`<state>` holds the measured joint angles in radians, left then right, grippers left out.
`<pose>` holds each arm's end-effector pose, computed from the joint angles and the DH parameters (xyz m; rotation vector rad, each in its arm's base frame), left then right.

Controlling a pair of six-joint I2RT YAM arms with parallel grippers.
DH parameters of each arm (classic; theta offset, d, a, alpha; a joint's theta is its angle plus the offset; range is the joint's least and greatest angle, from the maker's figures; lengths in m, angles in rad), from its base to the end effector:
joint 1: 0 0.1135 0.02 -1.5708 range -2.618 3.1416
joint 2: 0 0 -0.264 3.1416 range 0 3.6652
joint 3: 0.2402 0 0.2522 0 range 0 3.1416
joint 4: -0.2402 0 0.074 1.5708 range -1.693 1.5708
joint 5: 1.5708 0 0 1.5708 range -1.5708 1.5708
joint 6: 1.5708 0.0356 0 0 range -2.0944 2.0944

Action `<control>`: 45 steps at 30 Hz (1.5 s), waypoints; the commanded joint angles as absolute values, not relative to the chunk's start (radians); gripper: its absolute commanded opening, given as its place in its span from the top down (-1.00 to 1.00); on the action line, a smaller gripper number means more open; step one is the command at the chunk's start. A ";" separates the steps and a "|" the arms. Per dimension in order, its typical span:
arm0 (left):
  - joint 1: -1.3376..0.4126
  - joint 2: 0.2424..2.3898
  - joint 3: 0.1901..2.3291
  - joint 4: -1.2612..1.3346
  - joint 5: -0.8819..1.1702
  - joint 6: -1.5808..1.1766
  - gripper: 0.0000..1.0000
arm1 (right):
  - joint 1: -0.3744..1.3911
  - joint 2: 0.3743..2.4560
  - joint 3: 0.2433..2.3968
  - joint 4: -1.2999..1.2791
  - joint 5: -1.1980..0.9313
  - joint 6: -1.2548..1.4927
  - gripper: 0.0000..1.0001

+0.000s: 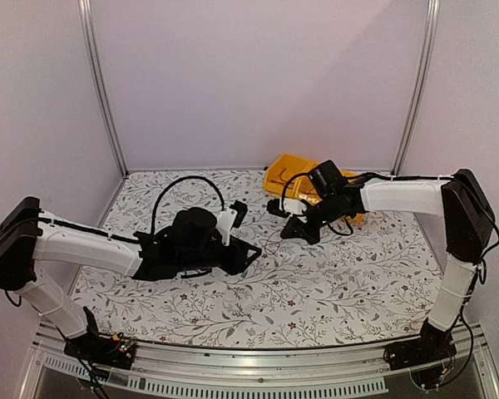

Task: Untangle the cables

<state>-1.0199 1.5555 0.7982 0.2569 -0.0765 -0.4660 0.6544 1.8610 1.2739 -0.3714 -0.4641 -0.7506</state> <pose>0.1757 -0.2808 0.2003 0.5477 2.1074 -0.8118 0.3025 0.2522 0.1941 -1.7289 1.7580 0.5430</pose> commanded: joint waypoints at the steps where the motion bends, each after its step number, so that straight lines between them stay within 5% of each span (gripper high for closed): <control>1: -1.125 1.513 0.777 0.394 -0.239 -0.328 0.01 | 0.661 1.759 1.389 -0.486 -0.505 -0.617 1.00; 11: -1.177 1.582 0.836 0.372 -0.505 -0.416 -0.07 | 0.661 1.740 1.468 -0.596 -0.522 -0.533 1.00; 27: -1.059 1.710 0.914 0.491 -0.477 -0.512 -0.01 | 0.696 1.679 1.461 -0.674 -0.689 -0.506 1.00; 34: -0.931 1.792 0.857 0.513 -0.476 -0.605 0.08 | 0.695 1.578 1.555 -0.821 -0.844 -0.565 1.00; 45: -0.826 1.743 0.702 0.531 -0.439 -0.640 0.09 | 0.666 1.482 1.582 -0.826 -0.794 -0.569 1.00</control>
<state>-0.8383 1.7916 0.7269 0.5102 -0.4522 -0.6376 0.6838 1.4551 1.5864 -0.8055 -0.7975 -0.5610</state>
